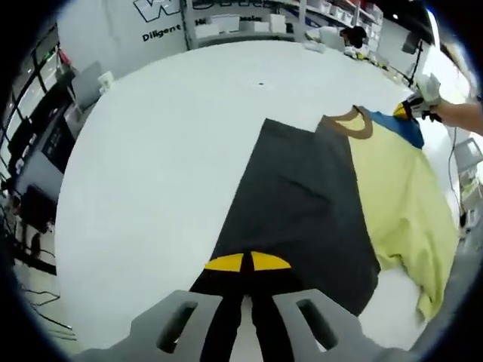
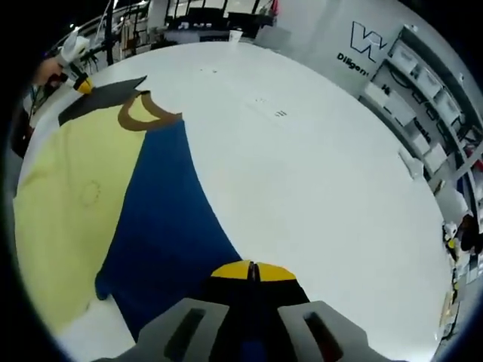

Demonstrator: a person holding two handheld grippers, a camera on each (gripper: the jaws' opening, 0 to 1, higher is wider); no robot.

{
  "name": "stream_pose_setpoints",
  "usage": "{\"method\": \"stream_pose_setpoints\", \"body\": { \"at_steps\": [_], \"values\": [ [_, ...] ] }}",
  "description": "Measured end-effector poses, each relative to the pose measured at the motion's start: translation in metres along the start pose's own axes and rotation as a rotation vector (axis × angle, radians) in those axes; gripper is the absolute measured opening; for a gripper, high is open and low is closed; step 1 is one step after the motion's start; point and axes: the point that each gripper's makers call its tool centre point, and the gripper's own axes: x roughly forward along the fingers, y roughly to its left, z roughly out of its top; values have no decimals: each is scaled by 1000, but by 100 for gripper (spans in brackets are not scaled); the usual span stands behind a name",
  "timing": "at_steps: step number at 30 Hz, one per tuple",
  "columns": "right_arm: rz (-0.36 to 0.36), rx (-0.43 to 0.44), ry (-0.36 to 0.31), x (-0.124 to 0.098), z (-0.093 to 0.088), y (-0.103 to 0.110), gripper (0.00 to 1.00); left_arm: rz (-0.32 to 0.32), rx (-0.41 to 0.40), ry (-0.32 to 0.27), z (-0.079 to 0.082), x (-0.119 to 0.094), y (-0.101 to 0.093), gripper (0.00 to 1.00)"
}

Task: Fold the garment on the visible template until the final outline fits inside the template.

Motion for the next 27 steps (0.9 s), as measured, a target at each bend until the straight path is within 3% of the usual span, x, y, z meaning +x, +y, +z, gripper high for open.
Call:
{"method": "stream_pose_setpoints", "body": {
  "at_steps": [1, 3, 6, 8, 12, 15, 18, 19, 20, 22, 24, 27],
  "values": [
    [5, 11, -31, -1, 6, 2, 0, 3, 2, 14, 1, -2, 2, 11],
    [24, -29, -39, -5, 10, 14, 0, -1, 98, 14, 11, 1, 2, 17],
    [41, -61, -82, -11, 20, 30, 0, -29, 164, -4, 29, 7, -4, 19],
    [61, -101, -93, -14, 23, 41, 1, -26, 192, 18, 32, 11, -2, 18],
    [98, -133, -153, -25, 36, 71, 1, -21, 222, 64, 33, 24, 2, 16],
    [151, -178, -209, -36, 47, 104, 1, -40, 236, 80, 33, 32, -3, 16],
    [189, -223, -220, -36, 51, 128, 3, -59, 247, 105, 29, 38, -11, 17],
    [192, -225, -218, -36, 51, 132, 4, -39, 290, 139, 22, 39, -8, 18],
    [200, -228, -212, -35, 51, 137, 4, -45, 302, 112, 28, 38, -9, 16],
    [225, -237, -228, -35, 57, 148, 4, -47, 283, 140, 24, 36, -9, 7],
    [243, -247, -236, -36, 62, 160, 4, -39, 305, 148, 23, 31, -5, 6],
    [300, -296, -259, -38, 68, 185, 5, -43, 259, 135, 24, 20, -2, 6]
  ]
}}
